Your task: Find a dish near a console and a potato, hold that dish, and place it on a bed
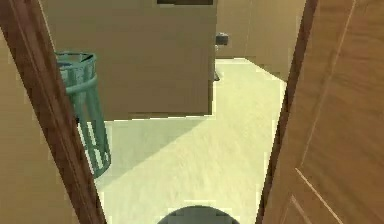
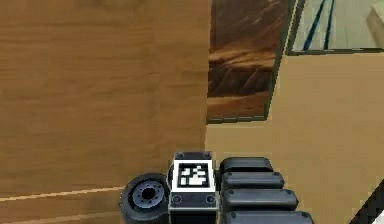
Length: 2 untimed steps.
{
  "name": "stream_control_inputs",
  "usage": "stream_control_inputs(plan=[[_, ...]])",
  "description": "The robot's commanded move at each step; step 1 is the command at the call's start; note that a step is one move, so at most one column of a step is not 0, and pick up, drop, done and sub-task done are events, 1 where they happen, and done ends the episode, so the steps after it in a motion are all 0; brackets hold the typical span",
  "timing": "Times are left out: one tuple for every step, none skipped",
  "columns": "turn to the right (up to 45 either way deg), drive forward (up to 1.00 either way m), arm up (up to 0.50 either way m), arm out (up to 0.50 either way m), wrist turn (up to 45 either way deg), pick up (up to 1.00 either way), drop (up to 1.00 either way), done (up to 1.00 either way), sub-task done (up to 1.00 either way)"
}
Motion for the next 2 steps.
stream_control_inputs(plan=[[0.0,0.95,0.00,0.00,0.0,0.00,0.00,0.00,0.00],[21.0,0.00,0.00,0.00,0.0,0.00,0.00,0.00,0.00]])
